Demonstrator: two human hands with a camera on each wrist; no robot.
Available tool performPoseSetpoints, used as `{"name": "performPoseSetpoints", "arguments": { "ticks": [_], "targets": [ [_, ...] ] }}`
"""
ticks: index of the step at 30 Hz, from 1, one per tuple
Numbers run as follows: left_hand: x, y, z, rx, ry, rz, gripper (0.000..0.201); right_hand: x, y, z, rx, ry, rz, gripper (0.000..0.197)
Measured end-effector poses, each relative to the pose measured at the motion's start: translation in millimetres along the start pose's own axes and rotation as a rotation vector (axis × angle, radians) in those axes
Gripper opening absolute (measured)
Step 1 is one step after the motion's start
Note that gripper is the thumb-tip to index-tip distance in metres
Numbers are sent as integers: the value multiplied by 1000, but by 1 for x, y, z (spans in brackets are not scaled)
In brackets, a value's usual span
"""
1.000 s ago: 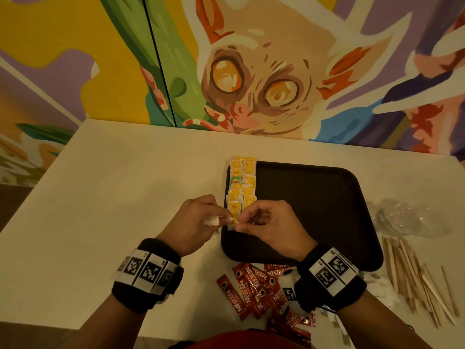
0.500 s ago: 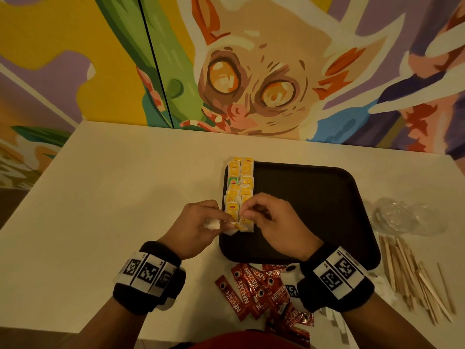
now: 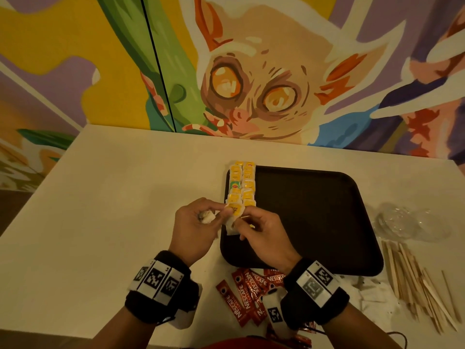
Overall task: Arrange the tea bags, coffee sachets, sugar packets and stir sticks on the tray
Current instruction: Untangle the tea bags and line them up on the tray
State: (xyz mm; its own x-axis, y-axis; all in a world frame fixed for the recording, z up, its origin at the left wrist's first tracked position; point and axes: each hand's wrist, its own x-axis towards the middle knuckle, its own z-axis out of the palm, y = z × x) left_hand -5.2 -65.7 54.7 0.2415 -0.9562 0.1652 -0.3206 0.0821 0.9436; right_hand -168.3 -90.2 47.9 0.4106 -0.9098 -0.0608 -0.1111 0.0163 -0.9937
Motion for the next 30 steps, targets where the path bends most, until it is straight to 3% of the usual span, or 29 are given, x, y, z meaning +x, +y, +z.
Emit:
{"name": "performPoseSetpoints", "arguments": {
  "ticks": [5,9,12,20,23,26,30],
  "targets": [
    [-5,-15,6,61,15,-106,5,7,18,1,-114,59,49,15],
    [-6,-26,2,68,16,-224,6,20,53,-3,-302,94,203,15],
    [-7,-33,-4,87,-2,-257,10,26,72,-2,-478,56,275,16],
    [-10,-39,-8,135,-45,-283,13,41,101,15,-670,42,472,13],
    [-12,-37,-6,-3,-67,-415,21,43,103,17,-665,82,497,13],
    [-15,-30,-6,-322,-89,-610,33,41,102,19,-665,97,479,11],
    [-14,-28,-6,-525,-86,-743,41,37,94,16,-652,147,401,14]
  ]
}}
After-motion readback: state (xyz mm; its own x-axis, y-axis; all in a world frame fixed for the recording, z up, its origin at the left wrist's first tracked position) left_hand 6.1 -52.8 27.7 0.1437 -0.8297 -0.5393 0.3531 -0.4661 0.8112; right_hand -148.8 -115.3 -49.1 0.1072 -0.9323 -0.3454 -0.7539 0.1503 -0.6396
